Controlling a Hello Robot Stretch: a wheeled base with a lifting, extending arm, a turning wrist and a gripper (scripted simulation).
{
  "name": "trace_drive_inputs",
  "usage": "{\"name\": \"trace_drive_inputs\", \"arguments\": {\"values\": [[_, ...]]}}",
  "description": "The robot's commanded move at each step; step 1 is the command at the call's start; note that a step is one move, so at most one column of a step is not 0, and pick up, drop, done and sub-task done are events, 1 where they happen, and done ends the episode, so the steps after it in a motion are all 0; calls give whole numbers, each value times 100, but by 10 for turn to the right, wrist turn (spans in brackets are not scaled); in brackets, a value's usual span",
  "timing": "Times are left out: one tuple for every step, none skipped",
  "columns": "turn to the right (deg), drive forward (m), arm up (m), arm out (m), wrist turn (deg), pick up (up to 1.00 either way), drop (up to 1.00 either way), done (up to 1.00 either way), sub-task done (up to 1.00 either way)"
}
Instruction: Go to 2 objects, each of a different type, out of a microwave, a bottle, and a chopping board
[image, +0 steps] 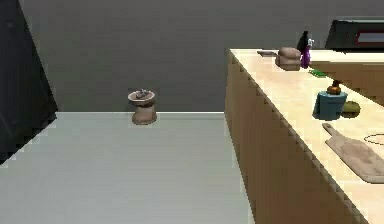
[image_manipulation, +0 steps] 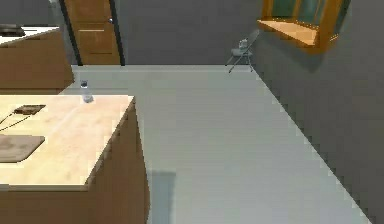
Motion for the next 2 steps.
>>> {"name": "trace_drive_inputs", "arguments": {"values": [[0,100,0,0,0,0,0,0,0],[0,100,0,0,0,0,0,0,0]]}}
